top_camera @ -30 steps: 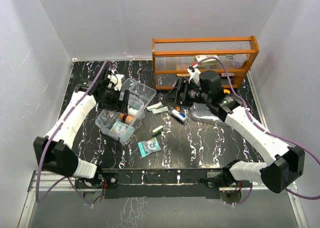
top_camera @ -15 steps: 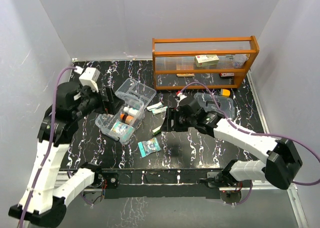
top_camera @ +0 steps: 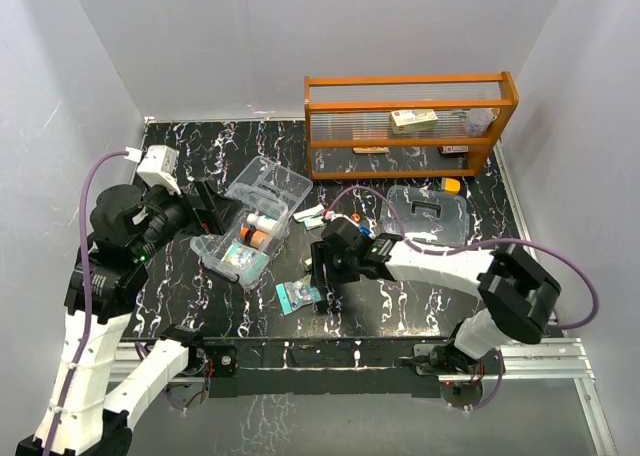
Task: Organize the medicine kit
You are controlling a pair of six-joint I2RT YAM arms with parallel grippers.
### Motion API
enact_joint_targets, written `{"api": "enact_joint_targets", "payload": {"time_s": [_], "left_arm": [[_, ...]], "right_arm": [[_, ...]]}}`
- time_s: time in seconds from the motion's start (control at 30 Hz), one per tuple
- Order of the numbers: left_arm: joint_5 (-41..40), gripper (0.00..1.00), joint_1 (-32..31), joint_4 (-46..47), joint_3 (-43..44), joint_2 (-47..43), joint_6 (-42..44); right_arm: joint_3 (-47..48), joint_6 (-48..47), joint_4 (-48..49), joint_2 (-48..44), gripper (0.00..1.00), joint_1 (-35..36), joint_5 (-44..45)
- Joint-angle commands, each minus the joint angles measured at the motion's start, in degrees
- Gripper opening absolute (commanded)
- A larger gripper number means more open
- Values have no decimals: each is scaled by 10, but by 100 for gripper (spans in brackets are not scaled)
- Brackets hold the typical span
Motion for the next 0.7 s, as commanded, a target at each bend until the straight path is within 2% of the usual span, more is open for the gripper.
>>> {"api": "enact_joint_targets", "payload": {"time_s": [0.0, 0.13, 0.3, 0.47, 0.67], "left_arm": [[58, 94, 1, 26, -15, 2, -9], [57, 94, 0, 19, -13, 4, -3], [119, 95, 0, 13, -1, 13, 17], [111, 95, 1, 12, -9, 8, 19], [101, 95, 1, 2, -10, 10, 30]], "right_arm": [[16, 17, 28, 36, 55, 23, 38], [24, 15, 29, 64, 53, 28, 45], [33, 18, 35, 93, 47, 33, 61], [49, 20, 25, 124, 43, 44, 101], [73, 18, 5, 145, 42, 60, 126]]}}
